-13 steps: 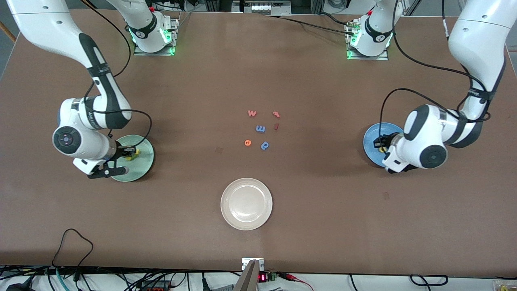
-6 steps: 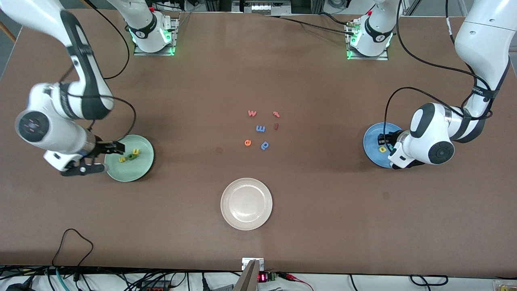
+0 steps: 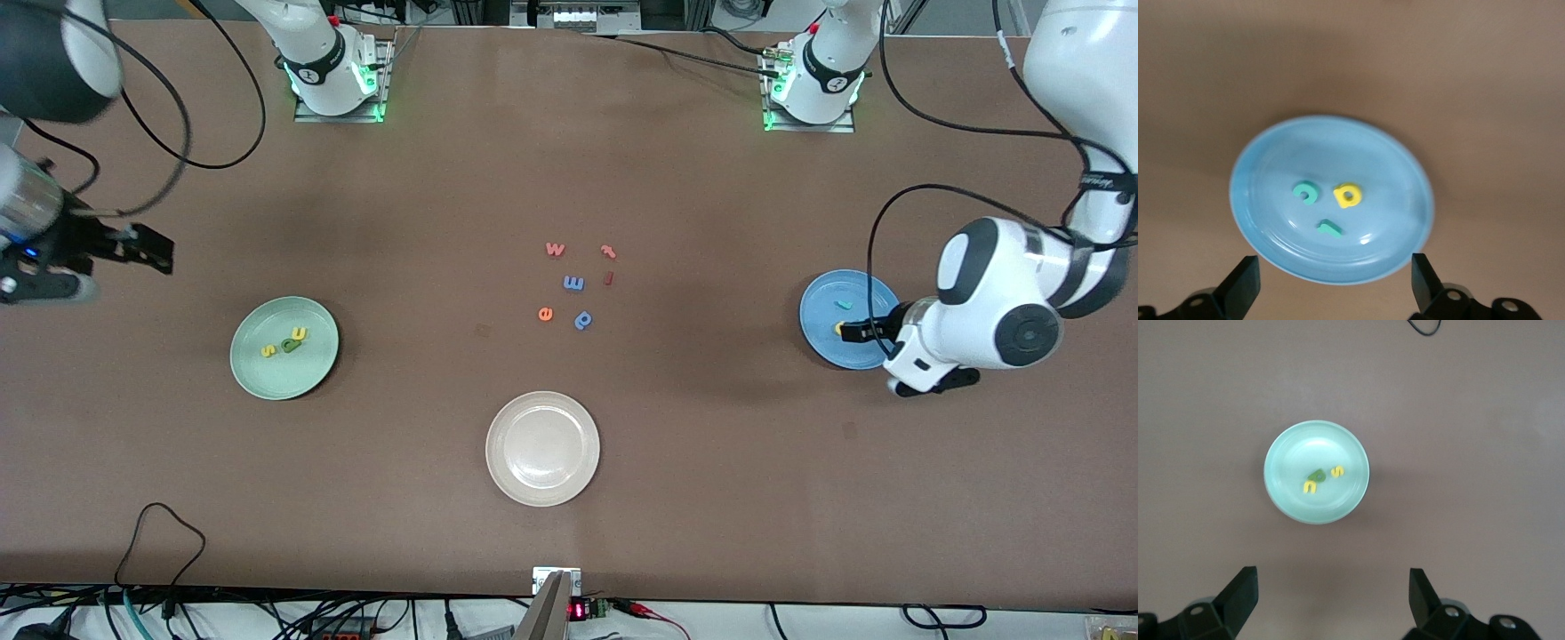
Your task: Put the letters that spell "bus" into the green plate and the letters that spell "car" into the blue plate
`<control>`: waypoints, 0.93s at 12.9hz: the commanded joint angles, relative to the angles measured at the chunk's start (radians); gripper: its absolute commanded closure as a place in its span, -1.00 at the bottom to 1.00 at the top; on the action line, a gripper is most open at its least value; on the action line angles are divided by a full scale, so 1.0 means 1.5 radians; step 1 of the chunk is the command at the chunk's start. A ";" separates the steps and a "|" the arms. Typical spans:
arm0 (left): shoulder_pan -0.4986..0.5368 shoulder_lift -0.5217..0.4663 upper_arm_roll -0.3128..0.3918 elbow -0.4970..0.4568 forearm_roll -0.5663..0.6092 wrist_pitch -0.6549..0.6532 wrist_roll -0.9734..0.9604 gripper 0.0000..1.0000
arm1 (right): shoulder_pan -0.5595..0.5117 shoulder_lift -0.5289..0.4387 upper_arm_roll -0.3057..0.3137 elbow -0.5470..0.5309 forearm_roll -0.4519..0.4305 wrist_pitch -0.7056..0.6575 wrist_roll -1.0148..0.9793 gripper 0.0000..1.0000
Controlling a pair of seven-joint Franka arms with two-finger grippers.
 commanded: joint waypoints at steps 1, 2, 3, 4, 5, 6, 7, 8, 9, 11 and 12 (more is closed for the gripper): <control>0.003 -0.002 -0.025 0.117 0.010 -0.051 0.075 -1.00 | 0.046 0.017 -0.085 0.062 0.056 -0.063 -0.006 -1.00; 0.003 -0.002 -0.025 0.143 0.010 -0.055 0.109 -1.00 | 0.057 0.018 -0.102 0.062 0.057 -0.062 -0.007 -1.00; 0.004 -0.002 -0.021 0.158 0.003 -0.054 0.140 -1.00 | 0.060 0.021 -0.102 0.062 0.053 -0.063 -0.009 -1.00; -0.004 -0.022 -0.015 0.160 -0.005 -0.048 0.177 -1.00 | 0.061 0.019 -0.103 0.062 0.052 -0.065 -0.012 -1.00; -0.013 -0.033 -0.001 0.164 -0.013 -0.047 0.185 -1.00 | 0.061 0.019 -0.102 0.063 0.052 -0.081 -0.012 -1.00; -0.035 -0.046 0.040 0.177 -0.041 -0.047 0.190 -1.00 | 0.058 0.023 -0.102 0.065 0.053 -0.084 -0.013 -1.00; -0.081 -0.064 0.096 0.189 -0.074 -0.047 0.194 -1.00 | 0.058 0.023 -0.102 0.067 0.053 -0.084 -0.016 -1.00; -0.140 -0.086 0.183 0.193 -0.108 -0.048 0.206 -1.00 | 0.060 0.023 -0.101 0.067 0.053 -0.085 -0.024 -1.00; -0.198 -0.105 0.263 0.194 -0.143 -0.048 0.217 -1.00 | 0.060 0.023 -0.101 0.067 0.052 -0.085 -0.024 -1.00; -0.277 -0.149 0.379 0.191 -0.205 -0.048 0.242 -1.00 | 0.058 0.023 -0.101 0.067 0.053 -0.085 -0.024 -1.00; -0.297 -0.174 0.417 0.183 -0.213 -0.056 0.258 -1.00 | 0.055 0.023 -0.102 0.067 0.053 -0.085 -0.025 -1.00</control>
